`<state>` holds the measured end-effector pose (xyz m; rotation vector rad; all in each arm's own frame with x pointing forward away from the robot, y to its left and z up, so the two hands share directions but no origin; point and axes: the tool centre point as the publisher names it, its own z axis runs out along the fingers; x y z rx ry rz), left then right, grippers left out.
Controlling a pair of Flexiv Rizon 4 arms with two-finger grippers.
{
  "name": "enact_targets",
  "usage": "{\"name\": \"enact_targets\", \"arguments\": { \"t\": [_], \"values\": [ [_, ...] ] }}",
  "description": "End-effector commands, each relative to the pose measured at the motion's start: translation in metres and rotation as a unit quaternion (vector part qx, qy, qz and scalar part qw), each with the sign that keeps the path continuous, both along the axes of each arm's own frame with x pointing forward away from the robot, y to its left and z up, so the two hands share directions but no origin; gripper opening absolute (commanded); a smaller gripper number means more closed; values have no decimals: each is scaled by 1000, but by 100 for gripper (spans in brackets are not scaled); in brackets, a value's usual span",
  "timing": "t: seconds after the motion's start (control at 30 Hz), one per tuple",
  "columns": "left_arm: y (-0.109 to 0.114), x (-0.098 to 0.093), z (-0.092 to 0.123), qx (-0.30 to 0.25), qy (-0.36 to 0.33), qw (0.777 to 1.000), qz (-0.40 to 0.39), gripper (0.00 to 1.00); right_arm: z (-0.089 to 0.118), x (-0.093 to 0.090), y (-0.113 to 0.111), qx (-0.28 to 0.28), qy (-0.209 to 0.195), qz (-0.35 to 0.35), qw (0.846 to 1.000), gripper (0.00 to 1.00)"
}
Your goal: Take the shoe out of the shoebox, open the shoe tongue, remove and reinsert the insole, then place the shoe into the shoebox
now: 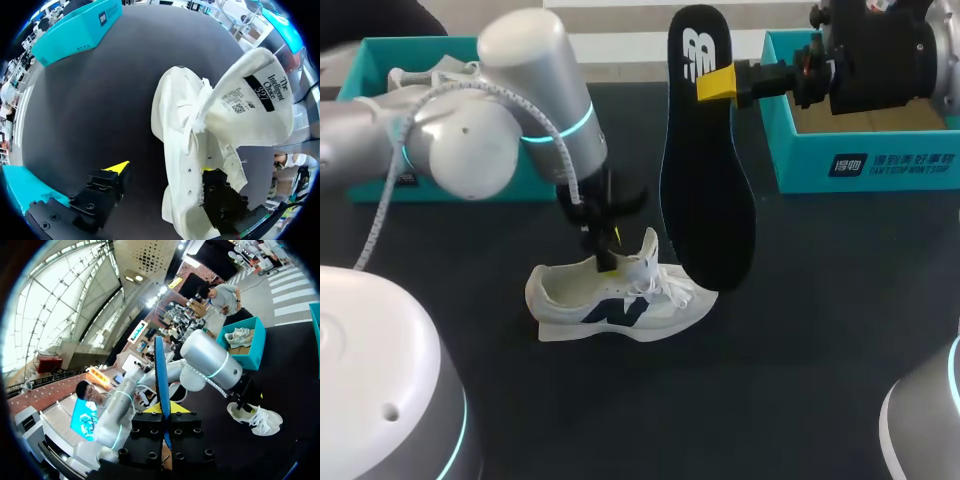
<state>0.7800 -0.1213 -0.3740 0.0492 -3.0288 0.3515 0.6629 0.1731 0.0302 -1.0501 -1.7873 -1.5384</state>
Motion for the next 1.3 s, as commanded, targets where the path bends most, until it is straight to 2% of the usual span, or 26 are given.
{"name": "enact_targets", "arguments": {
  "t": [0.03,0.1,0.17,0.23,0.27,0.33,0.4,0.6,0.77,0.87,0.97,1.03,1.07,1.13,1.2,1.3],
  "values": [
    [-2,1,-11,2,3,1000,1,64,0,2,3,-1,1,0,1000,0],
    [-3,-2,-13,4,5,1000,0,59,0,2,3,-1,1,0,1000,0],
    [-3,-4,-15,7,5,1000,-1,47,0,2,3,-1,1,0,1000,0],
    [-2,-6,-16,9,9,1000,-2,39,0,2,3,-1,1,0,1000,0],
    [0,-8,-15,12,12,1000,-4,27,0,2,3,-1,1,0,1000,0],
    [2,-11,-14,23,14,1000,-6,10,0,2,3,-1,1,0,1000,0],
    [5,-13,-13,29,17,999,-12,0,0,2,3,-1,1,0,1000,0],
    [10,-17,-11,61,38,997,-31,0,0,2,3,-1,1,0,1000,0],
    [12,-19,1,47,99,990,-91,0,0,2,3,-1,1,0,1000,0],
    [13,-14,8,44,145,975,-160,0,0,2,3,-1,1,0,1000,0],
    [16,-9,18,46,185,951,-243,0,0,2,3,-1,1,0,1000,0],
    [17,-6,25,48,223,928,-294,0,0,2,3,-1,1,0,1000,0],
    [17,-4,31,48,248,910,-330,0,0,2,3,-1,1,0,1000,0],
    [17,-5,40,45,264,891,-367,0,0,2,3,-1,1,0,1000,0],
    [15,-4,51,48,274,890,-361,0,0,2,3,-1,1,0,1000,0],
    [15,-4,51,48,274,890,-361,0,0,2,3,-1,1,0,1000,0]
  ]
}}
